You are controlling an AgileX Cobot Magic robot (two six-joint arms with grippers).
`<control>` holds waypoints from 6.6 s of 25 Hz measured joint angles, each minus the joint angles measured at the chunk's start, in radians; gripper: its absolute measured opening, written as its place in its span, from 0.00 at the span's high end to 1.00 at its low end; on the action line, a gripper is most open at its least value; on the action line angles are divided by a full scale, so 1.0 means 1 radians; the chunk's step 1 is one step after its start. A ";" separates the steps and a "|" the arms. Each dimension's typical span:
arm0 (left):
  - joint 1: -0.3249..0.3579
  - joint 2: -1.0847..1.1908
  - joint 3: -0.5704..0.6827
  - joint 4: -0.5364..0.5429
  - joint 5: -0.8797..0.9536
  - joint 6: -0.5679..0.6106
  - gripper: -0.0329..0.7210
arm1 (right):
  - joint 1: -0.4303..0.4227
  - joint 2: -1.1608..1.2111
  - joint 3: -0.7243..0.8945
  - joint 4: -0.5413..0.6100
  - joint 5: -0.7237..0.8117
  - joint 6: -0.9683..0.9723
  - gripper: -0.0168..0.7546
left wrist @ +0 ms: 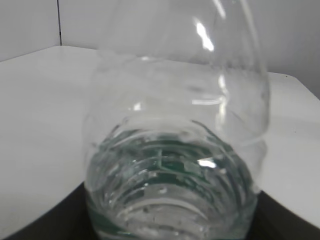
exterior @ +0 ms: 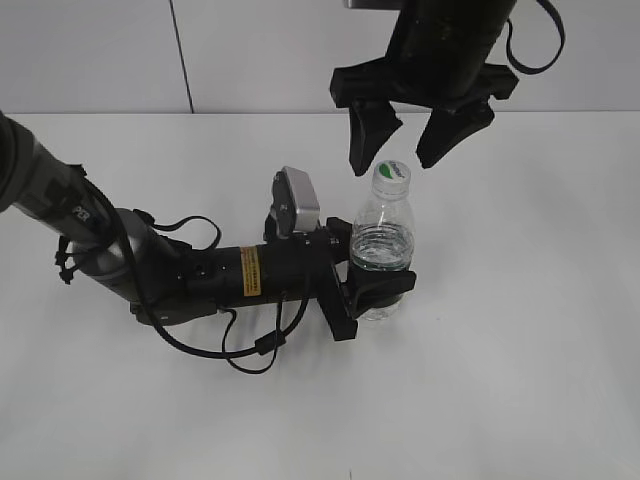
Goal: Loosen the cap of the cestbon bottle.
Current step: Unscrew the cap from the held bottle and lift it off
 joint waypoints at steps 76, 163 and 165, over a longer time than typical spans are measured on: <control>0.002 0.000 -0.002 0.021 0.003 0.003 0.42 | 0.001 0.027 0.000 0.011 0.015 -1.883 0.59; 0.002 0.000 -0.002 0.043 -0.006 -0.003 0.42 | 0.047 -0.019 -0.003 -0.037 0.000 0.057 0.24; 0.002 0.000 -0.002 0.043 -0.006 -0.003 0.42 | 0.047 -0.019 -0.003 -0.049 0.000 0.057 0.24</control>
